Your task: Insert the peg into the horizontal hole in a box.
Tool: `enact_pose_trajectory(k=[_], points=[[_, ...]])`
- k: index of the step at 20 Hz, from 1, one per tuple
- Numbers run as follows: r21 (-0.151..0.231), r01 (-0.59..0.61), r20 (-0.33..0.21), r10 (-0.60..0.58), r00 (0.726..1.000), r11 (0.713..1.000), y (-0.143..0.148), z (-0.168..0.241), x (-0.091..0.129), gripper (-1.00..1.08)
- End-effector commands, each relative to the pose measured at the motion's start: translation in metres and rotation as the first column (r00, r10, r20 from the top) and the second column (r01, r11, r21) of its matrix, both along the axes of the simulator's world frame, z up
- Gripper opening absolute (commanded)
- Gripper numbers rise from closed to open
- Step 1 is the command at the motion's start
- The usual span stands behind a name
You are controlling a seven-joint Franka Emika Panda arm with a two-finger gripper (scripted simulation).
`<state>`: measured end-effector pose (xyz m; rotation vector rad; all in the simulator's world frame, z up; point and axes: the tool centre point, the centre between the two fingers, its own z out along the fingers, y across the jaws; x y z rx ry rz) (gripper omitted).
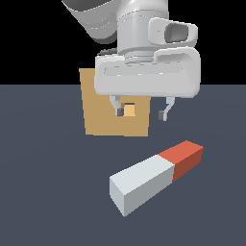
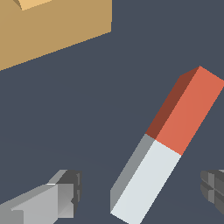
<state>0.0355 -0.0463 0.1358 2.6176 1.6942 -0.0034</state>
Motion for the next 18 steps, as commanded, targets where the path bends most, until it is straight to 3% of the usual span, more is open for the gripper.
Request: enact_pose_trajectory(k=[1,10,18], points=[[0.003,0.090,-0.001,-0.090,0.996,0.996,-0.009,-0.010,0.005,1.00],[0.014,0.372,-0.006,-0.372,0.928,0.928,-0.041,-0.044,0.013,1.00],[0.020,0.497,-0.010,-0.497,0.868,0.867,-0.056,-0.061,0.014,1.00]])
